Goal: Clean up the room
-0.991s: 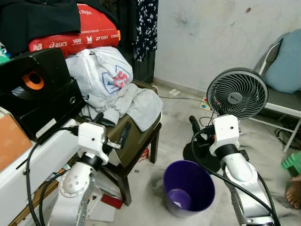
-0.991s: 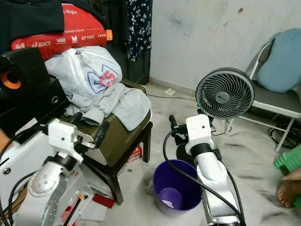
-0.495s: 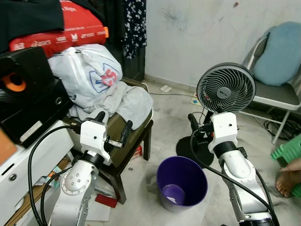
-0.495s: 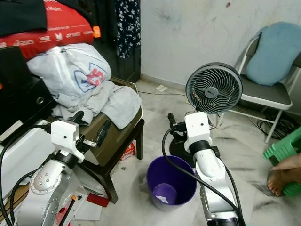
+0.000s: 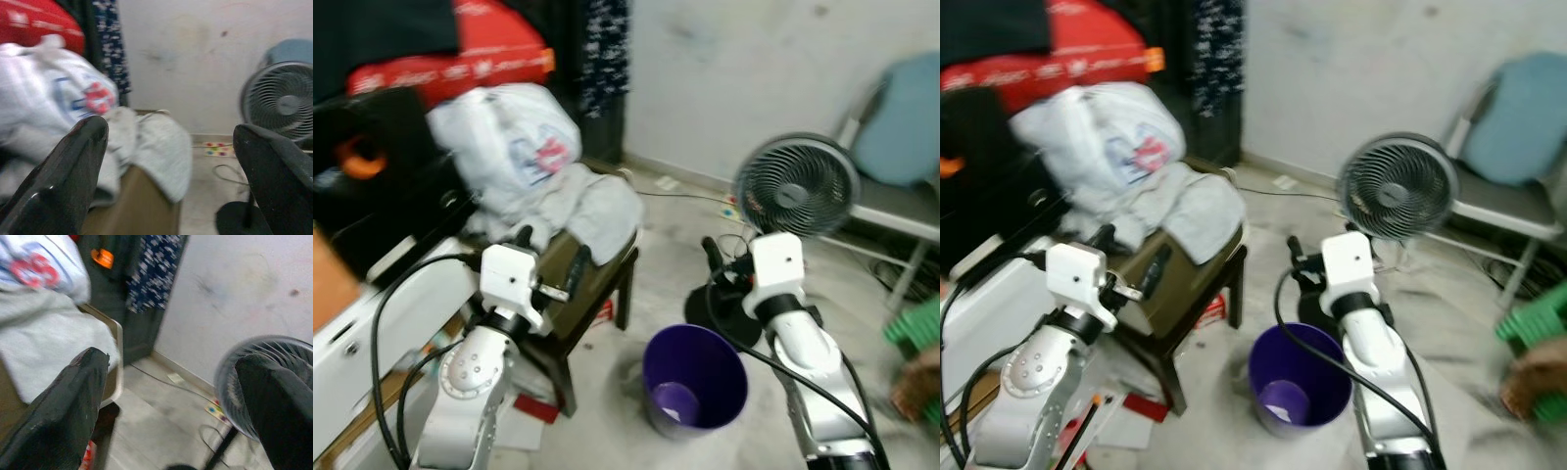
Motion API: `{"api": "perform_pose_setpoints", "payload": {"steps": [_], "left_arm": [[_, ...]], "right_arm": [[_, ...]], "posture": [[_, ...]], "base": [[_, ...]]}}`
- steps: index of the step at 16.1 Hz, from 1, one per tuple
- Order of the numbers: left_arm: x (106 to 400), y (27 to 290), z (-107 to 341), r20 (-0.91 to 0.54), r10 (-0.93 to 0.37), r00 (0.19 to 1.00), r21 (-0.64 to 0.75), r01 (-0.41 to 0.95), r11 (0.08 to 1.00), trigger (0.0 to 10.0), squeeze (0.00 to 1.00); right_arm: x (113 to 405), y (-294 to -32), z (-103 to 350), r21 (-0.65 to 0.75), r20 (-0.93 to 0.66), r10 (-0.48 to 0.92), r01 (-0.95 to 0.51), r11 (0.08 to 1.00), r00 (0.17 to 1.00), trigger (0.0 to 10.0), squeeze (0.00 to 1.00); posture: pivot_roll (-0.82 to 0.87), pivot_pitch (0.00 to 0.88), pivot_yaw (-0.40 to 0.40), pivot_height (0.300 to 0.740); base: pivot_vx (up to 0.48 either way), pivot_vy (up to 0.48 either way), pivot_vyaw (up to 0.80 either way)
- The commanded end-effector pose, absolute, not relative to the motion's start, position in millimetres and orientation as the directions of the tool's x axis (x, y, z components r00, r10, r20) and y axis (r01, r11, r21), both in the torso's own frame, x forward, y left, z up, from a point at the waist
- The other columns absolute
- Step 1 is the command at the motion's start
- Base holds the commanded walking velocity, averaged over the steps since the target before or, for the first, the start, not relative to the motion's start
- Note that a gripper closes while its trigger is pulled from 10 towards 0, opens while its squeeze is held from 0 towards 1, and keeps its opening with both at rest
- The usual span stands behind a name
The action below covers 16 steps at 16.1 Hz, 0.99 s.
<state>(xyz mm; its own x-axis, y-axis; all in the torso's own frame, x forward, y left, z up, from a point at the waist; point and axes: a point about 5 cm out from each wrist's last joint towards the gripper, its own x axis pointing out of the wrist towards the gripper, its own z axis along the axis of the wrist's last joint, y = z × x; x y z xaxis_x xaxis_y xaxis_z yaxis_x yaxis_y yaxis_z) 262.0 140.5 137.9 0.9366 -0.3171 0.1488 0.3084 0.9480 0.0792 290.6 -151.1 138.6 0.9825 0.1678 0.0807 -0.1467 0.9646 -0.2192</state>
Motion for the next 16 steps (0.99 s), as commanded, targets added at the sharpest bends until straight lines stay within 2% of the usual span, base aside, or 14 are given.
{"api": "perform_pose_setpoints", "payload": {"steps": [1, 4, 13, 16], "left_arm": [[262.3, 138.7, 137.0, 0.143, -0.324, 0.935, 0.078, 0.316, 0.946, 10.0, 0.0], [261.5, 138.2, 138.2, 0.146, -0.333, 0.931, 0.109, 0.32, 0.941, 10.0, 0.0], [260.6, 134.5, 138.4, 0.16, -0.368, 0.916, 0.063, 0.363, 0.93, 10.0, 0.0], [260.9, 134.1, 139.6, 0.168, -0.374, 0.912, 0.047, 0.371, 0.927, 10.0, 0.0]], "right_arm": [[291.6, -153.7, 139.3, -0.231, 0.083, 0.161, -0.138, 0.963, 0.983, 10.0, 0.0], [291.5, -154.4, 138.8, -0.23, 0.081, 0.155, -0.133, 0.964, 0.985, 10.0, 0.0], [292.2, -155.9, 136.0, -0.215, 0.069, 0.141, -0.124, 0.969, 0.988, 10.0, 0.0], [292.9, -156.4, 136.1, -0.212, 0.067, 0.14, -0.123, 0.969, 0.988, 10.0, 0.0]], "posture": [[-0.04, 0.0, -0.022, 0.74], [-0.04, 0.0, -0.022, 0.74], [-0.04, 0.0, -0.022, 0.74], [-0.04, 0.0, -0.023, 0.74]], "base": [[0.0, 0.0, 0.8], [0.0, 0.0, 0.0], [0.0, 0.0, 0.0], [0.0, 0.0, -0.8]]}}
